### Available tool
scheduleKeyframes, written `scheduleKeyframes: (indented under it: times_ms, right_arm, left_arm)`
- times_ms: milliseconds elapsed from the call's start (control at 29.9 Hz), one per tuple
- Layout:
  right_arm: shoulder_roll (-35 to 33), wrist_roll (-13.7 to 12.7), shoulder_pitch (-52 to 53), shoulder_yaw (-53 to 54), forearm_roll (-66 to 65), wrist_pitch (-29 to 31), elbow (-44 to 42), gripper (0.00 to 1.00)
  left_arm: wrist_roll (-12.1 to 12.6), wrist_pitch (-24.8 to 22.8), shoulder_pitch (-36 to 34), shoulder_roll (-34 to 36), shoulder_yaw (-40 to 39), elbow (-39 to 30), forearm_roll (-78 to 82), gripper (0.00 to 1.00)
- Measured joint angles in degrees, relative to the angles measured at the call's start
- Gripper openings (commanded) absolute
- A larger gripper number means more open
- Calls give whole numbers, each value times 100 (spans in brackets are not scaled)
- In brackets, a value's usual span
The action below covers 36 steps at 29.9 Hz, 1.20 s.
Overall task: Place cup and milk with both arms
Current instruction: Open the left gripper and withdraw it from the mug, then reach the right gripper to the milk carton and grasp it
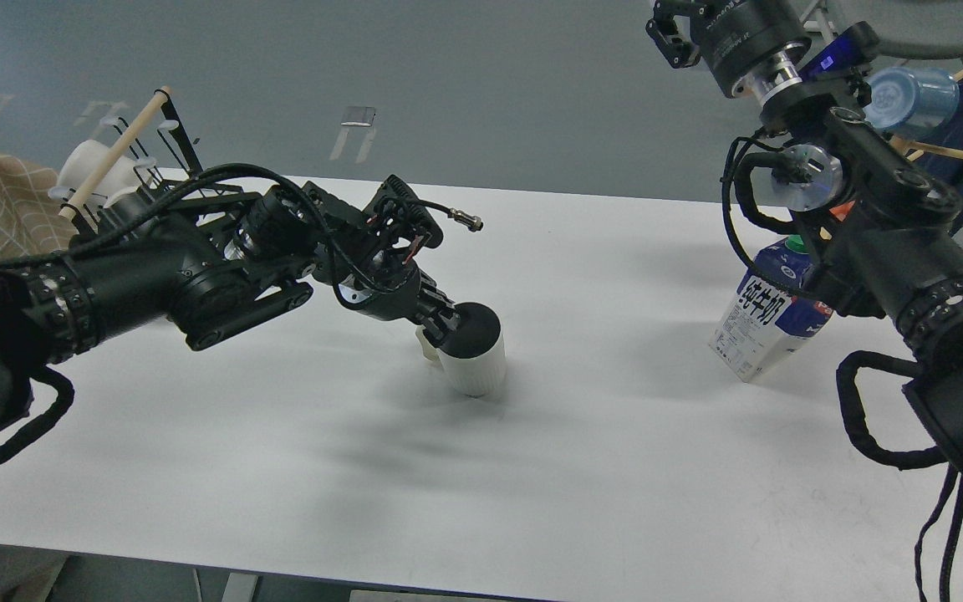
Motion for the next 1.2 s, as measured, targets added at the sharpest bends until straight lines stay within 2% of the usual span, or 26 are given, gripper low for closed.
scheduleKeyframes:
  times_ms: [67,234,434,568,668,835,1036,1203]
  right_arm:
    - [0,0,0,0,0,0,2,100]
    - [0,0,-8,-1,0,0,5,100]
    - [0,0,7,-24,-3,0,96,100]
    - [-411,0,93,-284,-51,0,534,100]
    - [-986,-1,120,-789,-125,-66,1087,100]
    - [-2338,-1,106,-1700,-409,-505,2384,100]
    - [-4026,-1,-263,-2038,-2032,-1113,3890,100]
    - [-5495,-1,-1160,-2053,-3539,-2088,5428,100]
  left_arm:
    - [0,0,-2,0,-6,-1,-14,90]
    - [-30,0,-180,17,-31,-57,-301,91]
    - [-124,0,-970,225,-47,-107,-1000,92]
    - [-166,0,-1372,575,-145,-111,-1771,92]
    - [-172,0,-1465,790,-424,-107,-2993,93]
    - [-171,0,-1466,1166,-710,-61,-5217,93]
    - [-171,208,-1132,1522,-876,-78,-7661,98]
    - [-171,209,-944,1635,-987,-87,-8604,99]
